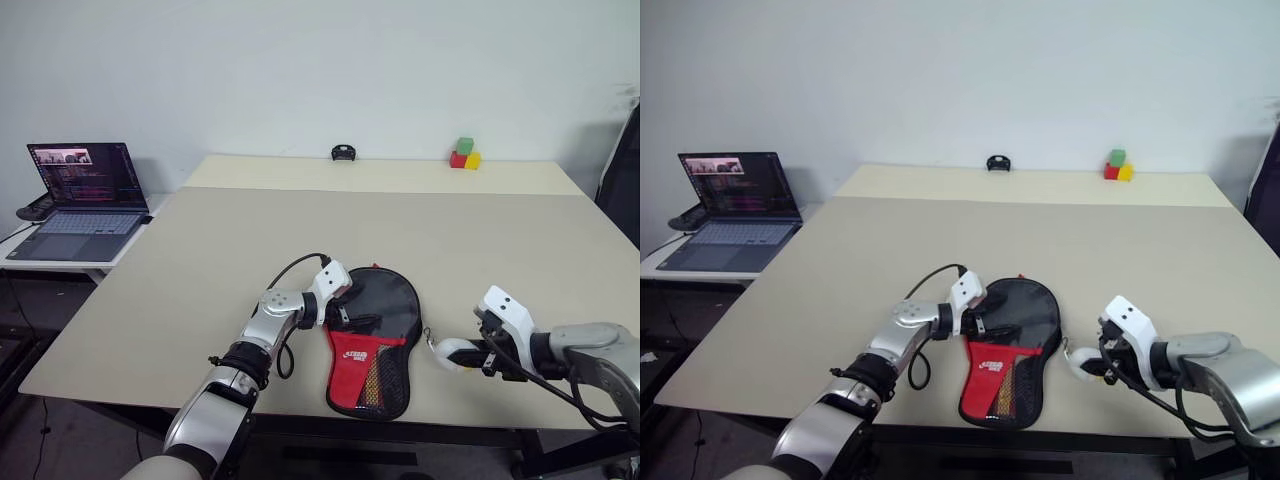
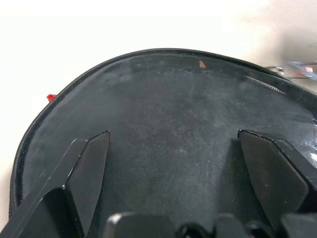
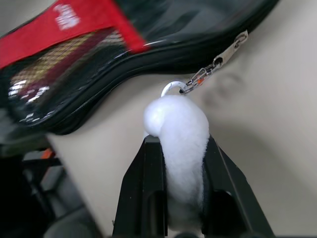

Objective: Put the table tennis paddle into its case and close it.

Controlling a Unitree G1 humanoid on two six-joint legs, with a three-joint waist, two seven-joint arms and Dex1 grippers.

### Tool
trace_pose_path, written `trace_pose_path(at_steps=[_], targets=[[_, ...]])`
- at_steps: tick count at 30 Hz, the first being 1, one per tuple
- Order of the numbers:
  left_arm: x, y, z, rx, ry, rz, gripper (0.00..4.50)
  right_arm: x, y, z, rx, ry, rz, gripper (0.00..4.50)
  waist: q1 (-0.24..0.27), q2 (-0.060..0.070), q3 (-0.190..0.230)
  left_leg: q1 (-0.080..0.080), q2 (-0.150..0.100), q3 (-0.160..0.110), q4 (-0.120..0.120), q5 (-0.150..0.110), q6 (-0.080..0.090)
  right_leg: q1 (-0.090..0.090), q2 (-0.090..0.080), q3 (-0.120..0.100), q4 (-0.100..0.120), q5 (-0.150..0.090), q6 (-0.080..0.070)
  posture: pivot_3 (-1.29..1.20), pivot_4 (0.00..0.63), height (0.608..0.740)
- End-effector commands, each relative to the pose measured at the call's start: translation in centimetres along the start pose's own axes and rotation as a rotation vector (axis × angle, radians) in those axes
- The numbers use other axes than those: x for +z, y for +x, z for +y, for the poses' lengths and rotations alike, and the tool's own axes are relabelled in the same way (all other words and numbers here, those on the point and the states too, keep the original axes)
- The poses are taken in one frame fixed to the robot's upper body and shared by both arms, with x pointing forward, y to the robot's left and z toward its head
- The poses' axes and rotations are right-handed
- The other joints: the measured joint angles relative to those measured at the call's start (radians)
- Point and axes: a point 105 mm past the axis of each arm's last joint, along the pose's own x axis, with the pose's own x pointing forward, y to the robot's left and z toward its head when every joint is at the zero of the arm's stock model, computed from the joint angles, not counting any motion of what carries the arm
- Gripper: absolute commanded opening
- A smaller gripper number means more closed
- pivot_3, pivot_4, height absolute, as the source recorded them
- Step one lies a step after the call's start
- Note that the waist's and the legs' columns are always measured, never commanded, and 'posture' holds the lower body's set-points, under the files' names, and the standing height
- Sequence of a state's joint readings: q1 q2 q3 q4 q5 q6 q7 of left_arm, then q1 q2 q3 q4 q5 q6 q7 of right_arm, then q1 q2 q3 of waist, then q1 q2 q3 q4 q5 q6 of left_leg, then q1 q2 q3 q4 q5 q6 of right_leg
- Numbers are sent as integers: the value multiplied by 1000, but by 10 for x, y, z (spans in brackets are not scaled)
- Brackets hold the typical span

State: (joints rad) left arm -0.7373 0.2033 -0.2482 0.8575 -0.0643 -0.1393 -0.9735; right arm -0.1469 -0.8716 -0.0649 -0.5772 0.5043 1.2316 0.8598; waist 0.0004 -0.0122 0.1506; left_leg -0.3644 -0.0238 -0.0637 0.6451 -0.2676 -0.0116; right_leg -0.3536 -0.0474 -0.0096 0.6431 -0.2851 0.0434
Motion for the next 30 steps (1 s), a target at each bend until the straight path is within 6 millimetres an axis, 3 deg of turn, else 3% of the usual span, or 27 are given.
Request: trace_pose_path(at_steps=[1,22,30], targets=[[-72,-11,-23,-27,-112,249,4500,-6,-8,20,57,-33,18,357,1,0,0,0,0,-1,0,0,0,0,0,0,0,-1,1,0,150,740],[-72,-7,-29,-64,-109,258,4500,-49,-10,130,375,73,48,337,5,-2,-1,0,-1,-4,-3,-5,-7,0,-3,-3,-6,-3,4,0,150,740],[-63,1,-27,-80,-84,253,4500,-47,0,142,387,118,-1,337,8,-2,-1,-1,-1,-6,-4,-5,-8,1,-3,-5,-10,-3,4,0,150,740]])
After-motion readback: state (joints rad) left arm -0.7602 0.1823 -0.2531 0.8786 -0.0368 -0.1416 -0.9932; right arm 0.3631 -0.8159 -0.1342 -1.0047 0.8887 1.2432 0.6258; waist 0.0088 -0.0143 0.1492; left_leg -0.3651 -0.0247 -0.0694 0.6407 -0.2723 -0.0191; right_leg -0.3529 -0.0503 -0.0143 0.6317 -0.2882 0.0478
